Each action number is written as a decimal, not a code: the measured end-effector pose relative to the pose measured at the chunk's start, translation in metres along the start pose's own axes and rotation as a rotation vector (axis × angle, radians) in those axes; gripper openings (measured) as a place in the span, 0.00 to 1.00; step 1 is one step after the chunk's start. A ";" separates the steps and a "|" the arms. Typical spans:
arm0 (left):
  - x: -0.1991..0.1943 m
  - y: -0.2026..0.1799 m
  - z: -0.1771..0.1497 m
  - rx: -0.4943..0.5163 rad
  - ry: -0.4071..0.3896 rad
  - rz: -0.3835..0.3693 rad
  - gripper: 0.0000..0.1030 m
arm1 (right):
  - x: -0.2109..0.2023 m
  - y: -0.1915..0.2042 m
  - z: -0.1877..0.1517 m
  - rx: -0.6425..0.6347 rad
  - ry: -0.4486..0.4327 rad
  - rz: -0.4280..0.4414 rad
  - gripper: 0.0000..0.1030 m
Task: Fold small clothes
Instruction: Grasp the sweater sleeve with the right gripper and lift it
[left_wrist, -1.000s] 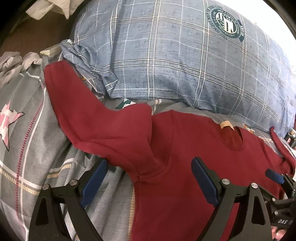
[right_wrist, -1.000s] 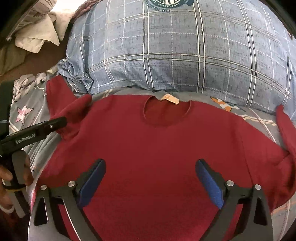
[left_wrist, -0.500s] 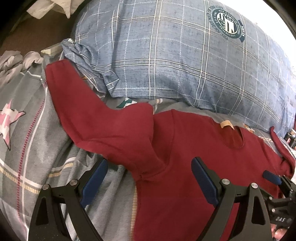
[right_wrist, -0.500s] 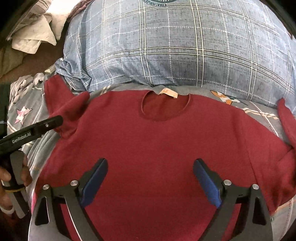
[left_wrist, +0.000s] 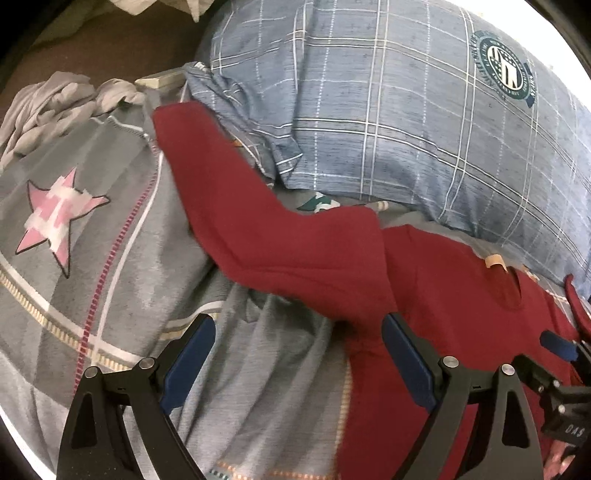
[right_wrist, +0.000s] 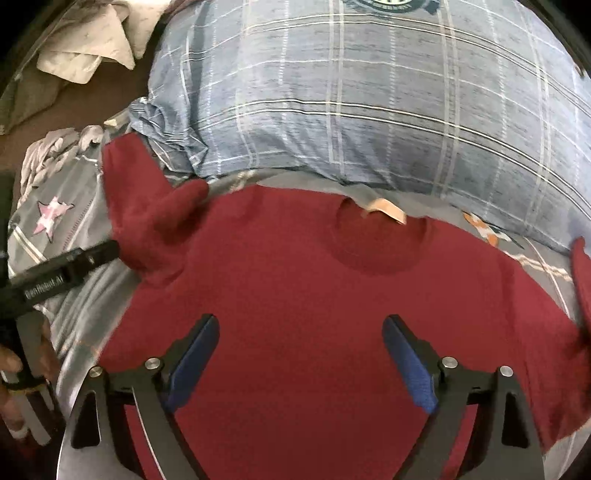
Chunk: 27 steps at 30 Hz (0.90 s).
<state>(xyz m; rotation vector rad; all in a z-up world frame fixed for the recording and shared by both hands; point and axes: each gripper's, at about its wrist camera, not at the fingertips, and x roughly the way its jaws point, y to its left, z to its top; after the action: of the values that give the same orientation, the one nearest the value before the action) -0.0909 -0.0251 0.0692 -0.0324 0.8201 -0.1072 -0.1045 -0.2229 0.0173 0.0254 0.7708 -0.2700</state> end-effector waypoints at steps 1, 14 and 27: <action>-0.001 0.001 0.000 -0.003 0.000 0.001 0.89 | 0.001 0.004 0.004 -0.002 0.002 0.010 0.88; -0.026 0.029 -0.013 0.007 0.013 0.051 0.89 | 0.023 0.070 0.075 -0.109 -0.039 0.162 0.65; -0.018 0.057 -0.007 -0.089 -0.008 0.129 0.89 | 0.106 0.224 0.179 -0.352 0.020 0.396 0.65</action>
<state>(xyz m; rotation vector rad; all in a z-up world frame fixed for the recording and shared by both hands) -0.1033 0.0340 0.0731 -0.0638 0.8163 0.0508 0.1464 -0.0530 0.0559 -0.1508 0.8073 0.2437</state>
